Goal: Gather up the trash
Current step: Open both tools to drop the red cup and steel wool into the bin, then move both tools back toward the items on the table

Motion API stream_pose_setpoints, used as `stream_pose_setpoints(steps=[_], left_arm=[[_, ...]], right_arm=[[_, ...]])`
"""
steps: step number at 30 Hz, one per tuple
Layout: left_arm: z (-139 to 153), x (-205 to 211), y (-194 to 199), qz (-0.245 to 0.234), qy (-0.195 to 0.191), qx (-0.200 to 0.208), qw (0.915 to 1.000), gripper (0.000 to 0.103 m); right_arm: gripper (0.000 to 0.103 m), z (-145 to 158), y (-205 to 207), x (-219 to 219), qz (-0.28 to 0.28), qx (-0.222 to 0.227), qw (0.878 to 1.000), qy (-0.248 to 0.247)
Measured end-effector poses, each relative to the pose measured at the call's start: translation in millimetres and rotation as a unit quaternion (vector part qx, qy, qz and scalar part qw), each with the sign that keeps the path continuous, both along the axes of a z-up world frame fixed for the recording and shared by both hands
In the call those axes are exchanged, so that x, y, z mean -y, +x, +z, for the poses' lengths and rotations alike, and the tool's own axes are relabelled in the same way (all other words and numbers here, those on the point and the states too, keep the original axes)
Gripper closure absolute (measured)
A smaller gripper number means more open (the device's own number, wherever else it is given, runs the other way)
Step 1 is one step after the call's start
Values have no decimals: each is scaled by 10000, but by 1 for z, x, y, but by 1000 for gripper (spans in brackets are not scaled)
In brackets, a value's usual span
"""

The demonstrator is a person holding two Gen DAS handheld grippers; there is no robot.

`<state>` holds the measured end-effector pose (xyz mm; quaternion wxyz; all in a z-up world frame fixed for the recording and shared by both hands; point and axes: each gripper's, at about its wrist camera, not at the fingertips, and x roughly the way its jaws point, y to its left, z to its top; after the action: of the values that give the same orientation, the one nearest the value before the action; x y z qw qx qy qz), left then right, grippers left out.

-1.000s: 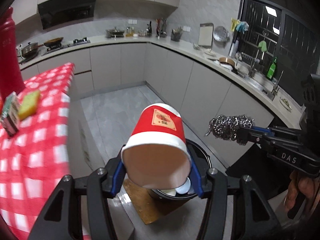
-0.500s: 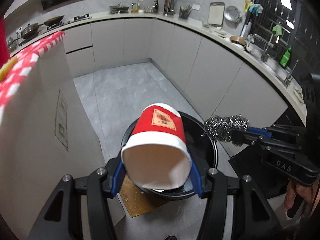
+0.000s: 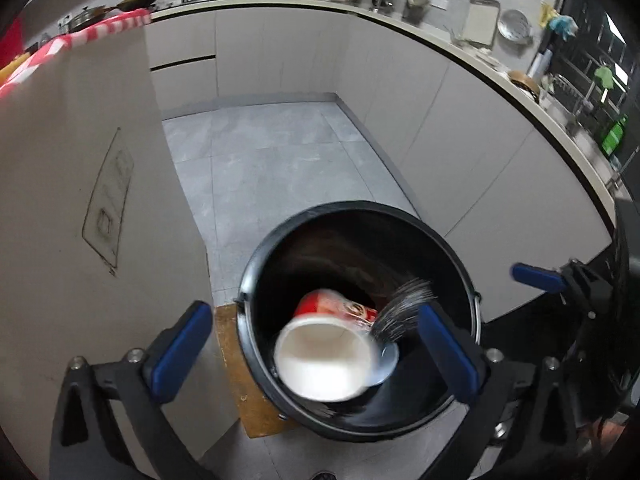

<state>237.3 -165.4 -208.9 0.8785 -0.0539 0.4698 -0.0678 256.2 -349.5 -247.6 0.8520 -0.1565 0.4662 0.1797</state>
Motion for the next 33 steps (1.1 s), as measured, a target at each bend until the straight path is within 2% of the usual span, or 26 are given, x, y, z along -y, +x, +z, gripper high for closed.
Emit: stream_pose_setpoints(steps=[6, 10, 19, 27, 33], left_arm=[[-6, -7, -9, 108, 215, -132, 9996, 0], [-3, -4, -10, 81, 291, -140, 9994, 0], [6, 0, -5, 53, 263, -35, 9996, 0], [28, -3, -16, 67, 190, 207, 9996, 0], [43, -7, -22, 21, 146, 362, 9992, 0]], right_arm=[[0, -4, 5, 17, -396, -125, 9990, 145], [0, -4, 6, 17, -450, -100, 9989, -15], [0, 2, 1, 14, -474, -70, 9988, -49], [0, 28, -8, 16, -764, 113, 9968, 182], [0, 48, -16, 10, -794, 239, 9965, 127]])
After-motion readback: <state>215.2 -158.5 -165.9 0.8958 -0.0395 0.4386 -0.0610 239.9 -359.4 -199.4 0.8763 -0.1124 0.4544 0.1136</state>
